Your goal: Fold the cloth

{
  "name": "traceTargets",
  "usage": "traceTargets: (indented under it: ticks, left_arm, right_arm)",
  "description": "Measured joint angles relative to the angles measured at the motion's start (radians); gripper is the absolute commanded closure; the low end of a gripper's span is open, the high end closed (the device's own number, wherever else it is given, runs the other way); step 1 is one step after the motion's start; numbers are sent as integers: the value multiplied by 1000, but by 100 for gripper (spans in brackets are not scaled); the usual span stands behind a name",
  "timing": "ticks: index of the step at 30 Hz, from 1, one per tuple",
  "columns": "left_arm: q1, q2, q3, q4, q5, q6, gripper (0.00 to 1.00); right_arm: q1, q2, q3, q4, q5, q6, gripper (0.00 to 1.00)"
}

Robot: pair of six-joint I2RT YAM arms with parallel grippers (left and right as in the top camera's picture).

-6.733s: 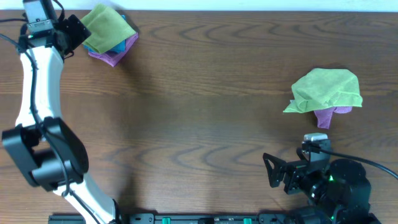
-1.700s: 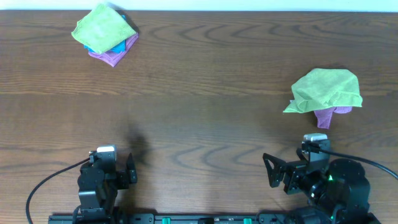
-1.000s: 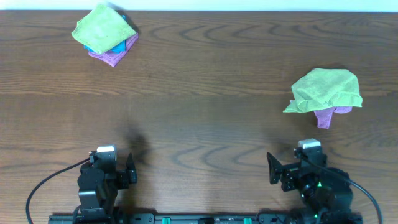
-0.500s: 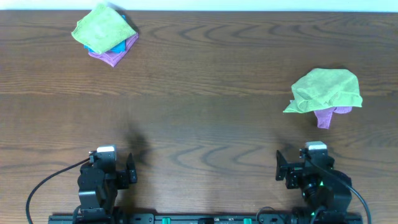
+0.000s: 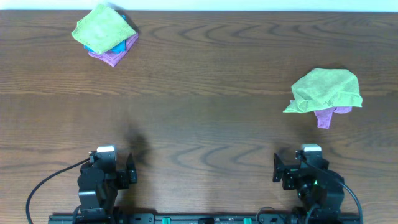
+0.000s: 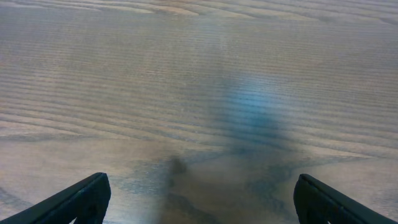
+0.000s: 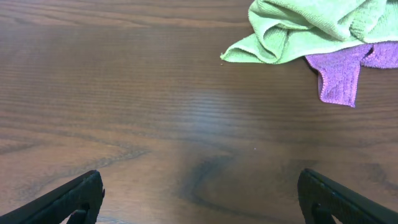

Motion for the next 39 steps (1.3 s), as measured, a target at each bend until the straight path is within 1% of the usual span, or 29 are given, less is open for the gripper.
traceTargets:
  ticks: [7,39]
  left_arm:
    - [0,0,0,0,0,0,5]
    - [0,0,0,0,0,0,5]
  right_arm:
    - [27,0,0,0,0,2,1]
    - [27,0,0,1,0,2,1]
